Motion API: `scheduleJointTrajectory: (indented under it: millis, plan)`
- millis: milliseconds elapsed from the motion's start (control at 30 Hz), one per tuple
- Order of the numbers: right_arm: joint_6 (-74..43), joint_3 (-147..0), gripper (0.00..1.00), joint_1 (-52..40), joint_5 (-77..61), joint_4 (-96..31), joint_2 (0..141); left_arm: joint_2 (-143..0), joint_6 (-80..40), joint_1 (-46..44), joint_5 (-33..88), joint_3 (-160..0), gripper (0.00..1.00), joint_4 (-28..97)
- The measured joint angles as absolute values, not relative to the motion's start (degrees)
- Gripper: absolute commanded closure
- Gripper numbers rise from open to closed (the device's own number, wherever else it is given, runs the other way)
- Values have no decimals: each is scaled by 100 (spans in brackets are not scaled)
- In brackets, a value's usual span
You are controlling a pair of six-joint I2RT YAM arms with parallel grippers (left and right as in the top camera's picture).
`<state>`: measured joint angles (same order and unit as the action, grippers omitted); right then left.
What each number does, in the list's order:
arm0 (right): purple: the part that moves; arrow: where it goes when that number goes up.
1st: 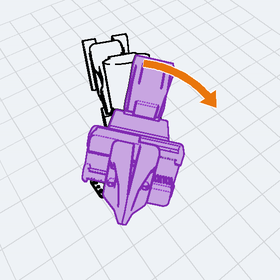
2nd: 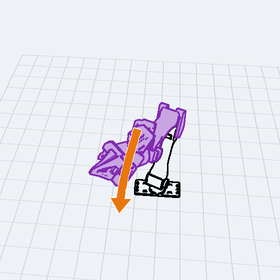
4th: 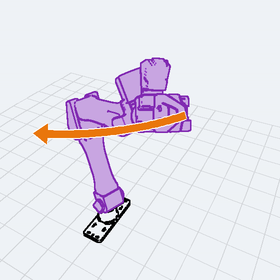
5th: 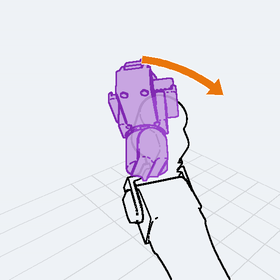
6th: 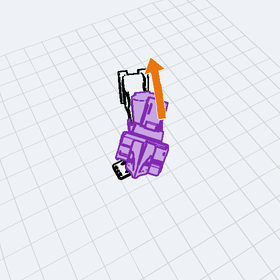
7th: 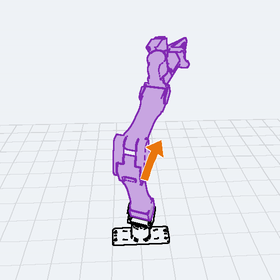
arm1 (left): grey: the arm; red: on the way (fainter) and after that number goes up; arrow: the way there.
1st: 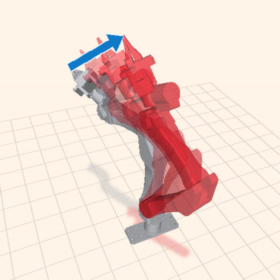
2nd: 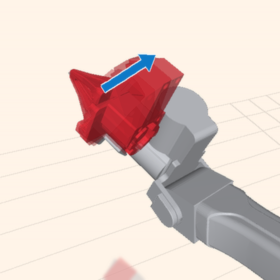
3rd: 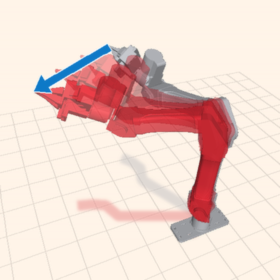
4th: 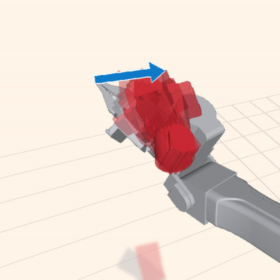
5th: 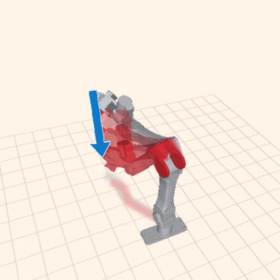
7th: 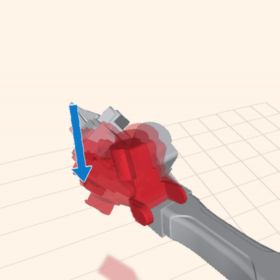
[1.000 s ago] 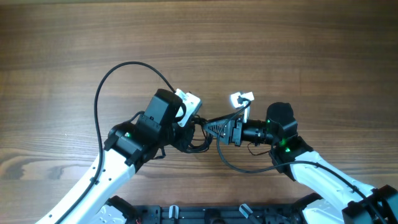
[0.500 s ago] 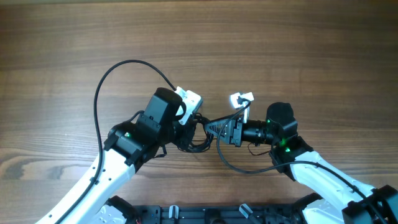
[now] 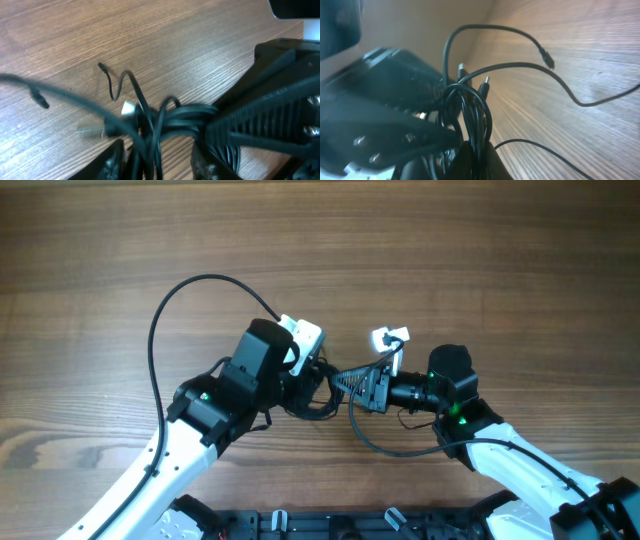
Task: Untangle cables
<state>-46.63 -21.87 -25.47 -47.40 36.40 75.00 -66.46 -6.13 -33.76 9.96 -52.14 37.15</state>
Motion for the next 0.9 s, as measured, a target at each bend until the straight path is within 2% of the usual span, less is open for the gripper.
scheduleJointTrajectory:
  millis: [167,467,667,833,900]
  plan:
    - [-5013,-2187,96,-2547,-4174,3787,7500,-6405,-1570,-3214,862,-5236,46,3756]
    - [-5682,-2187,96,-2547,-3944,4574,7500,-6230,-3854,-3072,718,-5264,40,4053]
    - [-5913,-2187,96,-2547,-3944,4644,7500,-6326,-4414,-3074,718,-5205,33,3933]
    - [-6093,-2187,96,-2547,-4060,4755,7500,-6436,-4560,-3081,738,-5196,34,3852]
    - [-6182,-2187,96,-2547,-4117,4984,7500,-6549,-4587,-3120,738,-5196,40,3846]
